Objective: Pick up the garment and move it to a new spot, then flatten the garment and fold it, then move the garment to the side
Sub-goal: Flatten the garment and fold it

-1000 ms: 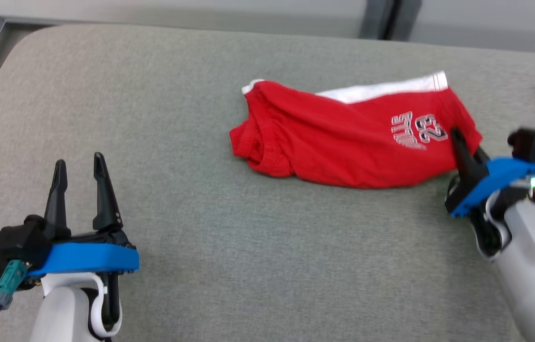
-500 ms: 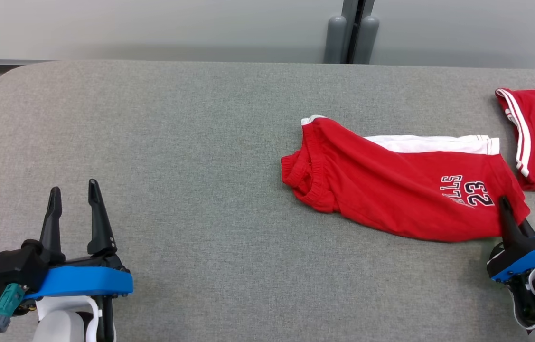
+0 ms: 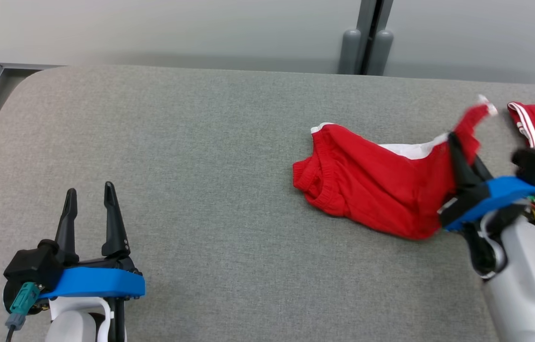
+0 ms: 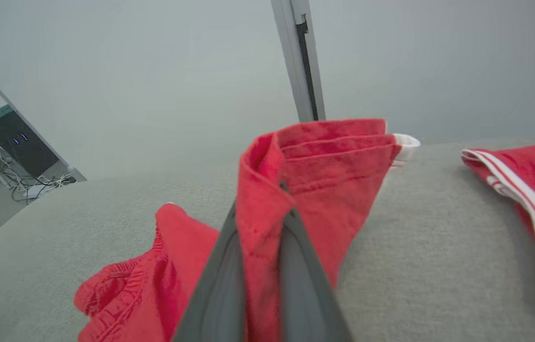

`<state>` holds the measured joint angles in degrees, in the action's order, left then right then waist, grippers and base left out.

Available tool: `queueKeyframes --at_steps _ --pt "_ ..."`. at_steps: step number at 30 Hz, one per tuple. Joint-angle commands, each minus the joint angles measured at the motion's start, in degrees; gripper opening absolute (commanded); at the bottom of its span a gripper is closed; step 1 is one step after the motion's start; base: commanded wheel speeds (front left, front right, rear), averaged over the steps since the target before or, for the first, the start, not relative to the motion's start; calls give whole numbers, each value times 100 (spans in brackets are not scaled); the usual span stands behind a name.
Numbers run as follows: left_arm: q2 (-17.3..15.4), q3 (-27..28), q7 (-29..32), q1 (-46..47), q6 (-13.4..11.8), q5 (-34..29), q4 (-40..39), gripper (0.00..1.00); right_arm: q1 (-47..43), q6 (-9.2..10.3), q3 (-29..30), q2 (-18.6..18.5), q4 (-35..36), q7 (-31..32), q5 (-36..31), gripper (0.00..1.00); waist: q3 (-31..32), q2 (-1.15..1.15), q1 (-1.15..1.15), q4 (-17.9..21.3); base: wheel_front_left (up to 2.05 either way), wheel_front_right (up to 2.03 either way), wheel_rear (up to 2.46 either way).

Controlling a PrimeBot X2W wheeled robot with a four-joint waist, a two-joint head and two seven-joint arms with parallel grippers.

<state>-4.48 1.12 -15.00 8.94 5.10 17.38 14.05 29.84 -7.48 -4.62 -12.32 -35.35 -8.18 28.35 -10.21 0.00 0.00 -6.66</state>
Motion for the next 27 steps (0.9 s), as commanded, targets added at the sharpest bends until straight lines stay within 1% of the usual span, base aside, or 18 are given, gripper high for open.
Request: queueKeyframes --at_steps 1,5,9,12,16,24,27 --pt "14 -12 -25 40 29 -24 4 100 137 -4 -86 149 117 110 -124 0 -16 0 0 -40 0 0 0" --pt "25 -65 -25 96 40 -8 19 100 313 -4 -356 445 271 304 -397 0 -49 0 0 -168 0 0 0" --pt "46 -84 -25 125 43 3 22 100 331 -4 -685 621 270 419 -576 0 -85 0 0 -284 0 0 0" --pt "60 -92 -25 134 48 10 30 100 274 -4 -961 706 166 365 -761 0 -122 0 0 -360 0 0 0" --pt "79 -87 -25 147 48 18 50 100 116 -4 -1280 827 50 239 -769 0 -162 0 0 -429 0 0 0" --pt "111 -102 -25 154 59 7 56 100 -33 -4 -1669 913 -190 -84 -680 0 -222 0 0 -478 0 0 0" --pt "122 -140 -25 179 69 1 77 100 -2 -4 -1883 925 -373 -221 -796 0 -244 0 0 -484 0 0 0"
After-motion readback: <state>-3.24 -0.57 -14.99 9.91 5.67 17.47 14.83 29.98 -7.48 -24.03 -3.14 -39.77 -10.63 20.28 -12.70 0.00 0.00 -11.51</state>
